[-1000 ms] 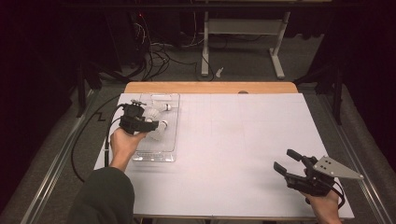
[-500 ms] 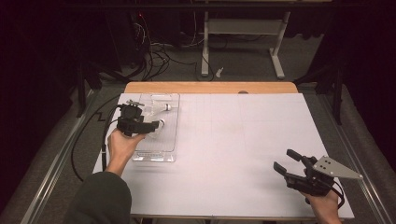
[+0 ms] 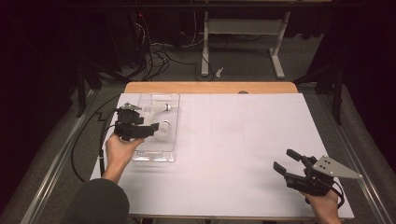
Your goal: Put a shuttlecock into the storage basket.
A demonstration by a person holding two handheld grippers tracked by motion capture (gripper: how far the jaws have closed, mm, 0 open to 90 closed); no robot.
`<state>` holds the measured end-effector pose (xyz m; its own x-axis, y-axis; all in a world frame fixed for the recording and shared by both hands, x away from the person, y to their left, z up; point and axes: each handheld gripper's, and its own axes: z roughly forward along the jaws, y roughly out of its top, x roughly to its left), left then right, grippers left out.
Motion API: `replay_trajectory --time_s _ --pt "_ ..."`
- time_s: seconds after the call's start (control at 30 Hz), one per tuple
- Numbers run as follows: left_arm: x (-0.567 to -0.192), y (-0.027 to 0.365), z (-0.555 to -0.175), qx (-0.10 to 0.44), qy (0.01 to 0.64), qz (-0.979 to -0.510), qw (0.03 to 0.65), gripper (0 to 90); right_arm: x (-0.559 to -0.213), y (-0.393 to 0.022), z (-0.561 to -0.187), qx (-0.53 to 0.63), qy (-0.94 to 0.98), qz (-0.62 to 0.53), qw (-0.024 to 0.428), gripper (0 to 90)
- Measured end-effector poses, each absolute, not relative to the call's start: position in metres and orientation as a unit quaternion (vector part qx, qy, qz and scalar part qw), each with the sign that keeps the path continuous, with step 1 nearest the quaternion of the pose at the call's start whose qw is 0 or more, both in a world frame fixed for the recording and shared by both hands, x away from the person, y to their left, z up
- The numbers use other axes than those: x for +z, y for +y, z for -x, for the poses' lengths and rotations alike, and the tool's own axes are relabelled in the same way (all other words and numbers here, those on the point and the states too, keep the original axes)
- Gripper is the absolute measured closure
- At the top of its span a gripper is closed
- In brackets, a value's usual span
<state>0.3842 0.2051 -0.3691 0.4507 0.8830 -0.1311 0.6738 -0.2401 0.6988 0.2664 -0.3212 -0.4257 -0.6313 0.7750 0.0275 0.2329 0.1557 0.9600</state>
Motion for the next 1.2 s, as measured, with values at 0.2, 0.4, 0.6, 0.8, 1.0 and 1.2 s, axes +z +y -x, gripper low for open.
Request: replay_trajectory --time_s 0.2,0.4,0.6,0.8,1.0,1.2 --pt "-0.367 0.205 -0.377 0.150 0.497 -0.772 0.367 33.9 -0.426 -0.320 -0.267 0.548 0.719 -0.350 0.247 30.4" --pt "-0.367 0.206 -0.369 0.161 0.490 -0.768 0.380 33.8 -0.426 -0.321 -0.266 0.548 0.718 -0.351 0.246 30.4" --pt "-0.371 0.208 -0.360 0.167 0.483 -0.765 0.392 33.3 -0.427 -0.322 -0.266 0.550 0.716 -0.352 0.246 30.3" --pt "-0.371 0.210 -0.351 0.173 0.477 -0.761 0.405 33.5 -0.428 -0.322 -0.265 0.548 0.718 -0.353 0.245 30.2" --pt "-0.372 0.210 -0.344 0.176 0.472 -0.759 0.412 33.5 -0.428 -0.321 -0.265 0.548 0.719 -0.352 0.244 30.1" --pt "-0.373 0.210 -0.338 0.178 0.465 -0.757 0.423 33.6 -0.428 -0.322 -0.265 0.547 0.718 -0.353 0.244 30.1"
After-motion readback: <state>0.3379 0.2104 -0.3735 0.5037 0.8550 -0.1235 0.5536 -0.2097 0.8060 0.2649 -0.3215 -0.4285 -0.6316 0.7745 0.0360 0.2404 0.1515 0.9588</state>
